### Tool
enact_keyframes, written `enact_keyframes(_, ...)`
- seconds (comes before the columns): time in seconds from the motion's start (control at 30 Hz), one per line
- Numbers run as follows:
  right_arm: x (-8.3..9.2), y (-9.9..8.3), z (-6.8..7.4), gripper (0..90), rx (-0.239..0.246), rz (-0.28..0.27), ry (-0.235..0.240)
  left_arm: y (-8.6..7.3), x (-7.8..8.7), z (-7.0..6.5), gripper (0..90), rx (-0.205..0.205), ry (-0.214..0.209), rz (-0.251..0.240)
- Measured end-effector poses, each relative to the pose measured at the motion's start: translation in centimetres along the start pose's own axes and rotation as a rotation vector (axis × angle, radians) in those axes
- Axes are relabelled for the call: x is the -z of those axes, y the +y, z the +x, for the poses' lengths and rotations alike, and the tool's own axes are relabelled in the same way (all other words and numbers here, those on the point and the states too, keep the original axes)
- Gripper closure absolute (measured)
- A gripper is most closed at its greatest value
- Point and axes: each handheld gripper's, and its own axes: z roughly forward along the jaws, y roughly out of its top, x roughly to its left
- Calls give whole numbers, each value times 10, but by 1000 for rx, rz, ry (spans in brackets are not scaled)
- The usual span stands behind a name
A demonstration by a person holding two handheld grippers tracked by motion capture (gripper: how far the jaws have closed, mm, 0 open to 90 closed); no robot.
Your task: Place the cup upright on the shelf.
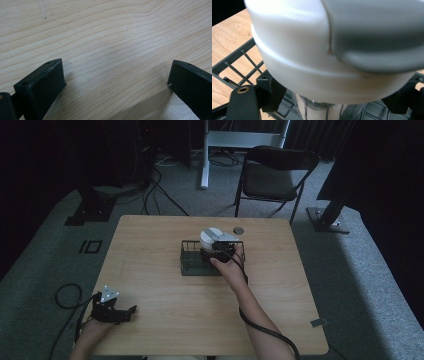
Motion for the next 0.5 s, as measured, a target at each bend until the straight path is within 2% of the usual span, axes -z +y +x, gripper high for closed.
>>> enact_keyframes(0.5,-6,1,0,186,27,63,12,0,0,0,11,0,0,0)
